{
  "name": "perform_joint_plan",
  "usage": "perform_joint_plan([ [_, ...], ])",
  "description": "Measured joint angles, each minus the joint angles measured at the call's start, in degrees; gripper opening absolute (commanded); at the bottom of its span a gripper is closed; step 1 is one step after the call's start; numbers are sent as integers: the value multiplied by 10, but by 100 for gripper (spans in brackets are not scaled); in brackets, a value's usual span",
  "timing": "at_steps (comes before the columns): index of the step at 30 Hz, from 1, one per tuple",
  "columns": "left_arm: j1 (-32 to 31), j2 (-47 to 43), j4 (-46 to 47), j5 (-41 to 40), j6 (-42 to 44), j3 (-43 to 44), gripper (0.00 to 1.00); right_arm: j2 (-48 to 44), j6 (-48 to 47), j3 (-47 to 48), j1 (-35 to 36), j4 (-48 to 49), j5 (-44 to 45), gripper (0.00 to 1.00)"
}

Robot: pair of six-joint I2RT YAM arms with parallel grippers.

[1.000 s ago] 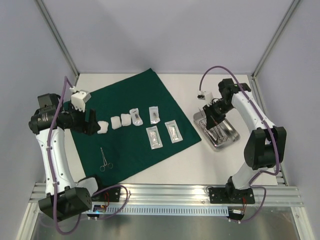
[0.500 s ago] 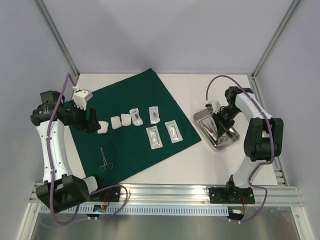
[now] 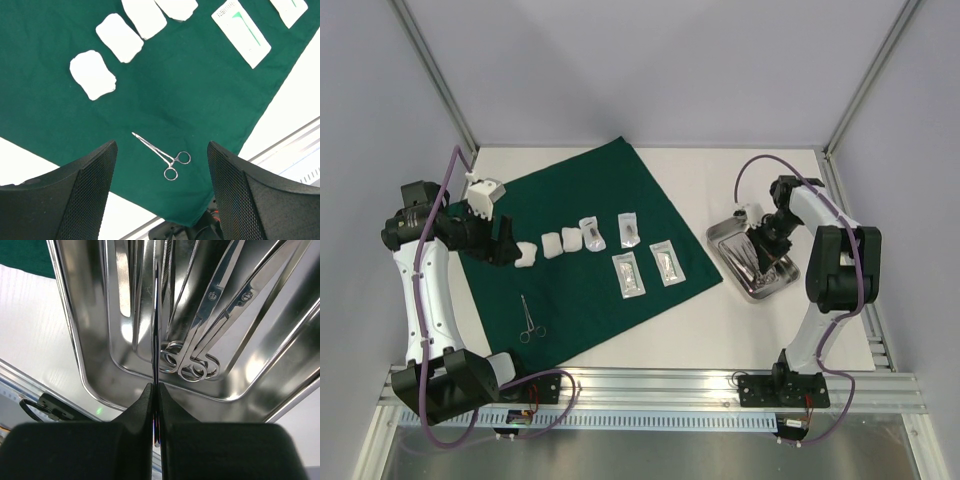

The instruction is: Prepare the surgical pack

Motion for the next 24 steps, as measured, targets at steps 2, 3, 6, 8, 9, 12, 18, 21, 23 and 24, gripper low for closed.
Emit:
perform_joint_plan([
  [2, 0, 0, 0, 0, 0, 0, 81, 1, 1, 0, 0, 4, 4, 0],
  [3, 0, 0, 0, 0, 0, 0, 81, 3, 2, 0, 0, 7, 6, 1],
  [6, 0, 0, 0, -2, 0, 0, 80, 15, 7, 0, 2, 11, 11, 0],
  [8, 0, 0, 1, -3, 0, 0, 80, 26, 10, 0, 5, 12, 13, 0],
  [9, 0, 0, 1, -3, 0, 0, 80, 31, 10, 0, 6, 12, 14, 0],
  [12, 0, 0, 1, -4, 0, 0, 80, 37, 13, 0, 10, 12, 16, 1],
  [18, 0, 3, 5, -5, 0, 0, 80, 38, 14, 0, 11, 12, 16, 2],
  [21, 0, 4, 5, -5, 0, 0, 80, 42, 14, 0, 11, 11, 14, 2],
  [23, 0, 4, 5, -5, 0, 0, 80, 46, 14, 0, 11, 9, 7, 2],
  [24, 0, 4, 5, -5, 0, 0, 80, 48, 12, 0, 11, 7, 0, 4],
])
